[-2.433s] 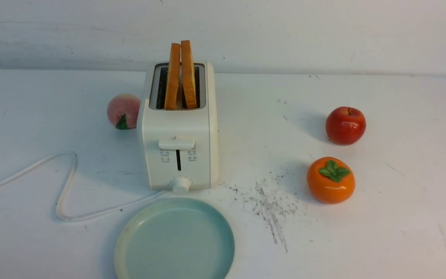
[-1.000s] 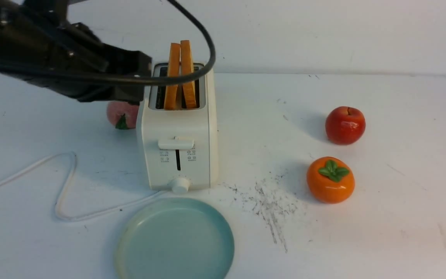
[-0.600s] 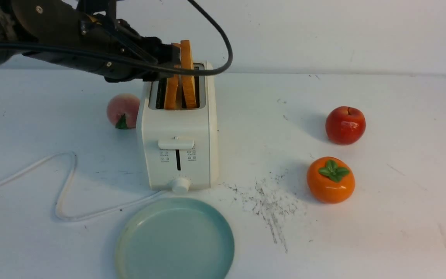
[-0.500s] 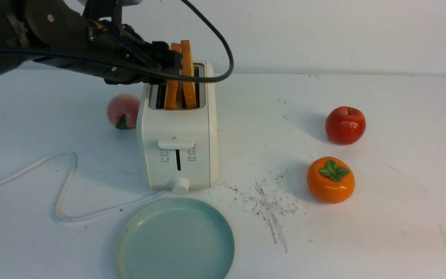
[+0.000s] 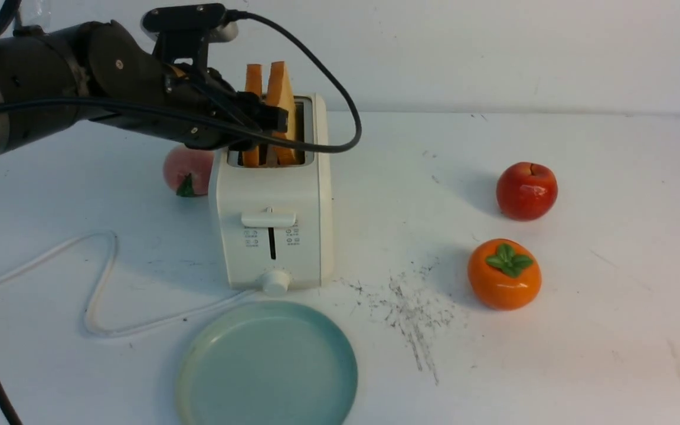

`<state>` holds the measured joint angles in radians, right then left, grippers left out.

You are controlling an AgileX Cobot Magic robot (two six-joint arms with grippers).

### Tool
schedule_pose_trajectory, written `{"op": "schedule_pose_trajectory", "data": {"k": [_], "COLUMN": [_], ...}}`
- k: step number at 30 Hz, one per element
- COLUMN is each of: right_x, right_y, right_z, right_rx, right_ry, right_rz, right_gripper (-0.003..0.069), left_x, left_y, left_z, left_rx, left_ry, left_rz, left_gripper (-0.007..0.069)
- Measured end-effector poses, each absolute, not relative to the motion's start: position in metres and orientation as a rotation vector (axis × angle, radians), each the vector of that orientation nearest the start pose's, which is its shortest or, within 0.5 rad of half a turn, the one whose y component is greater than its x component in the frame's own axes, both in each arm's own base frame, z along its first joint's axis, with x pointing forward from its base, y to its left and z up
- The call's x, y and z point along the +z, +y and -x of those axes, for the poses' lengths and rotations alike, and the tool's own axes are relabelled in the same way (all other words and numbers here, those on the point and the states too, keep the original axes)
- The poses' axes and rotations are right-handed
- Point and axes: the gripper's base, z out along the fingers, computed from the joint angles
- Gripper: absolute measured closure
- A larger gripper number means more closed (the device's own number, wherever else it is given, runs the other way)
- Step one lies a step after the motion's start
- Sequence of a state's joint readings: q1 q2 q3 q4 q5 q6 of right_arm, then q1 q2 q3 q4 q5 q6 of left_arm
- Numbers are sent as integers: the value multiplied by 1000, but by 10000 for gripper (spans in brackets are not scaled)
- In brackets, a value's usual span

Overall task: Take toasted bread from bread machine on white table place on plate.
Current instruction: 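Reach for a toast slice standing in the toaster with the left gripper, then place the slice of bread on the plate with the left gripper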

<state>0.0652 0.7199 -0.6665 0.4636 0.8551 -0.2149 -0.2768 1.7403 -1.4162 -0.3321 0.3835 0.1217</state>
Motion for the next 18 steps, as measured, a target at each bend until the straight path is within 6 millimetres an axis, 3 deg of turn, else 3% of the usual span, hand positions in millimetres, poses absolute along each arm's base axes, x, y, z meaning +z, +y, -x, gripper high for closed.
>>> {"op": "schedule_pose_trajectory", "data": {"k": [1, 6, 9, 11, 15, 17, 18], "right_x": [309, 309, 309, 309, 309, 309, 309], "right_y": [39, 39, 39, 39, 39, 39, 39], "right_z": [-122, -122, -122, -122, -122, -122, -122], "right_rx": [486, 486, 486, 486, 486, 487, 487], "right_ry": [2327, 2327, 2327, 2327, 2328, 2330, 2331], "right_rz": [128, 128, 128, 128, 128, 129, 130], "right_gripper": [638, 636, 634, 632, 626, 624, 624], "left_x": [308, 330, 370, 382, 432, 450, 450], "left_y": [-122, -118, -112, -109, -98, -93, -93], "left_z": [-389, -377, -354, -345, -294, -265, -262], "left_rx": [-384, -371, -383, -387, -426, -471, -482], "left_ry": [2185, 2141, 2044, 2013, 1937, 1936, 1947], "left_rz": [-182, -205, -207, -207, -228, -242, -246], "left_gripper": [552, 535, 535, 535, 535, 535, 535]}}
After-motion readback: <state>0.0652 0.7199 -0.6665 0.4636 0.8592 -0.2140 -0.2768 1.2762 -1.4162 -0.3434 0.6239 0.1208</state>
